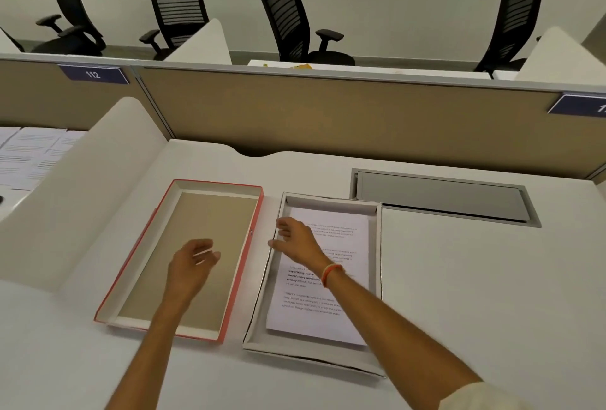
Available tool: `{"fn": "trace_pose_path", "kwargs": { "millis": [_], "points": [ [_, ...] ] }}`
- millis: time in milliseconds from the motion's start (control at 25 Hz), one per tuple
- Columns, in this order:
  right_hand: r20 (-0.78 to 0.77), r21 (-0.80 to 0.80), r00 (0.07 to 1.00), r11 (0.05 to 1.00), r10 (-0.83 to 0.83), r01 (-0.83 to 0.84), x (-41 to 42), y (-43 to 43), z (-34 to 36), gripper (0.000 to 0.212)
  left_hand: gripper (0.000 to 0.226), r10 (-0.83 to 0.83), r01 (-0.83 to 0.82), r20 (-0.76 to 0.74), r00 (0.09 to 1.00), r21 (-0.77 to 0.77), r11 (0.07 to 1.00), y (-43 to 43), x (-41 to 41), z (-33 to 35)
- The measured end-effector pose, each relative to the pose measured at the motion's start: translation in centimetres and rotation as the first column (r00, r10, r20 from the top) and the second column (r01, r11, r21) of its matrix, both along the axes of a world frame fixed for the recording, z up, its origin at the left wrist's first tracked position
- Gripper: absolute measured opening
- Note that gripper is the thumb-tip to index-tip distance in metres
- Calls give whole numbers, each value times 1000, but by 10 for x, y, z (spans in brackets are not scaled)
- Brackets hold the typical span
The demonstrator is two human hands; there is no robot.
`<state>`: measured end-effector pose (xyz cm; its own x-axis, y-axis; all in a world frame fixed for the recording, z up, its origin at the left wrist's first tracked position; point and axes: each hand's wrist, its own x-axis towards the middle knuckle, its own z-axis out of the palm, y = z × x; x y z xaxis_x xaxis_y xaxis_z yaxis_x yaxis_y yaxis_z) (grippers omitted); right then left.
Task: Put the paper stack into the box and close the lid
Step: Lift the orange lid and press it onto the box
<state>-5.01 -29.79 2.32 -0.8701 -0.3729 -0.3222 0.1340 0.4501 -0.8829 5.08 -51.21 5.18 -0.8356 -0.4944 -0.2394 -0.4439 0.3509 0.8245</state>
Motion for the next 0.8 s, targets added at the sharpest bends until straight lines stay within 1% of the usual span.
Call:
{"fn": "trace_pose_path", "kwargs": {
  "millis": [120,240,360,440,520,600,720,800],
  "points": [
    [82,-107,983,980,-162,171,30,-29,-11,65,39,13,-18,-24,1000,-197,980,-47,-7,-13],
    [138,-129,958,955,-250,268,49,-56,-17,63,50,65,-50,31,997,-355,933,-92,-1,-24],
    [173,-92,946,951,-276,294,63,-76,-27,66,69,110,-49,122,986,-417,908,-128,11,-32],
    [182,-53,940,952,-288,302,73,-86,-35,70,74,117,-28,177,977,-441,897,-146,17,-39],
    [180,-13,939,953,-294,302,83,-95,-43,70,68,156,-32,230,961,-466,884,-159,20,-45],
    [183,14,937,954,-298,301,90,-102,-50,65,57,199,-48,261,945,-490,871,-168,23,-51],
    [171,48,946,962,-274,270,95,-110,-59,47,40,222,-27,298,928,-541,840,-174,28,-58],
    [169,43,951,966,-258,254,96,-114,-62,39,33,239,-45,287,928,-549,834,-175,34,-61]
  ]
}}
